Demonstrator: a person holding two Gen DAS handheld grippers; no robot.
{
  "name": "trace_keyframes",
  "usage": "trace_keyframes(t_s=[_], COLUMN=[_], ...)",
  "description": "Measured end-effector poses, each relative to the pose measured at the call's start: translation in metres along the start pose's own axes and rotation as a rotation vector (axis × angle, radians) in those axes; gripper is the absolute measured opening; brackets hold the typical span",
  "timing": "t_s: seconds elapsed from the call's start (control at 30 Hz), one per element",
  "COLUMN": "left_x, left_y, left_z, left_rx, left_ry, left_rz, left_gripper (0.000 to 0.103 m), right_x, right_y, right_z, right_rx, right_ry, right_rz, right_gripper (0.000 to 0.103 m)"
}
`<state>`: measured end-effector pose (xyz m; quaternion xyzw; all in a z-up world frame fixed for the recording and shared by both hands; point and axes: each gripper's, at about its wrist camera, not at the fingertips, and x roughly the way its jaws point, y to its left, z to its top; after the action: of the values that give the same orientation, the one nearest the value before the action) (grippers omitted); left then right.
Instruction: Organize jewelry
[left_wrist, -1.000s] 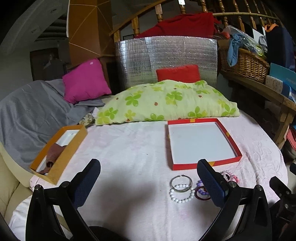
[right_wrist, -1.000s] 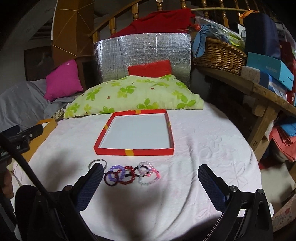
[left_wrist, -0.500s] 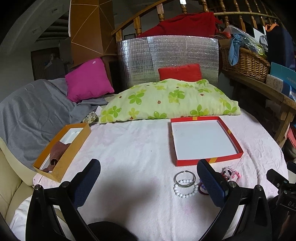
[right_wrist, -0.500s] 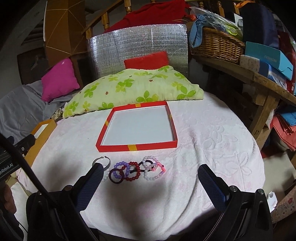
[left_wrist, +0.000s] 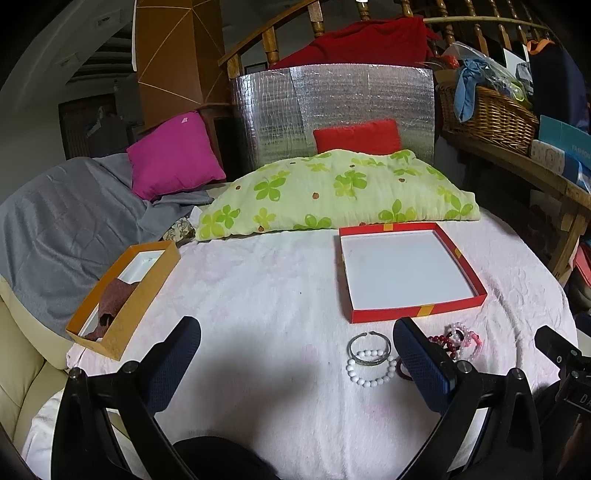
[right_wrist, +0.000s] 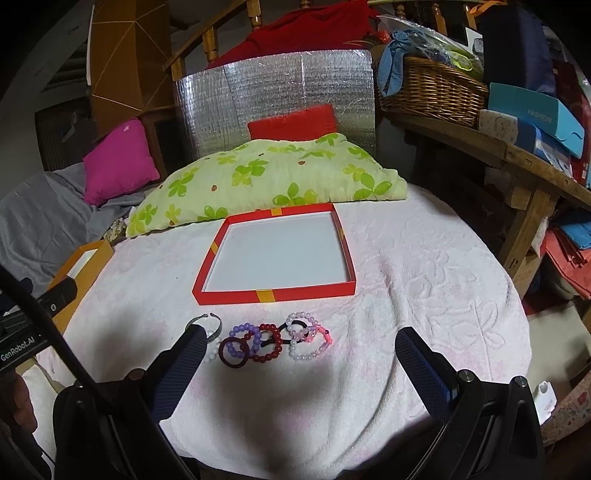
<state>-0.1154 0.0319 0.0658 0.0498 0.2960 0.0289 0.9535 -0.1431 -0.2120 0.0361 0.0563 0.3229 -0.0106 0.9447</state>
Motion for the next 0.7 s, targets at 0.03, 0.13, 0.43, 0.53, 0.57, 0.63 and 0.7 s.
trace_keyframes(t_s=[0.03, 0.13, 0.43, 0.53, 0.57, 0.63, 0.7], left_x=[0.0002, 0.0009, 0.0018, 0.0024, 0.0025, 0.0028, 0.0032], left_y=[-0.0004, -0.0018, -0.0028, -0.0026, -0.0027, -0.0018, -0.0013], left_z=[-0.0006, -0.0021, -0.0033, -0.0031, -0.0032, -0.0032, -0.003], left_rx=[0.002, 0.007, 0.016, 0.017, 0.016, 0.014, 0.014], left_ry=[0.002, 0.006, 0.013, 0.016, 0.016, 0.017, 0.019], left_rz=[0.001, 0.002, 0.002, 0.001, 0.001, 0.001, 0.002], left_gripper=[0.103, 0.103, 0.103, 0.103, 0.103, 0.103, 0.103], right_x=[0.0, 0.001, 0.0026, 0.0031, 0.0031, 0.0039, 0.0046], right_y=[-0.0001, -0.0009, -0.0012, 0.0006, 0.0011, 0.0019, 0.0029], right_z=[-0.0001, 0.0002, 0.0003, 0.0002, 0.0003, 0.0002, 0.0001], right_rx=[0.001, 0.006, 0.01, 0.004, 0.003, 0.002, 0.0], right_ry=[-0.002, -0.004, -0.002, -0.001, -0.002, -0.001, 0.001], right_rz=[0.001, 0.006, 0.011, 0.011, 0.012, 0.012, 0.013], right_gripper=[0.103, 0.103, 0.103, 0.103, 0.103, 0.103, 0.103])
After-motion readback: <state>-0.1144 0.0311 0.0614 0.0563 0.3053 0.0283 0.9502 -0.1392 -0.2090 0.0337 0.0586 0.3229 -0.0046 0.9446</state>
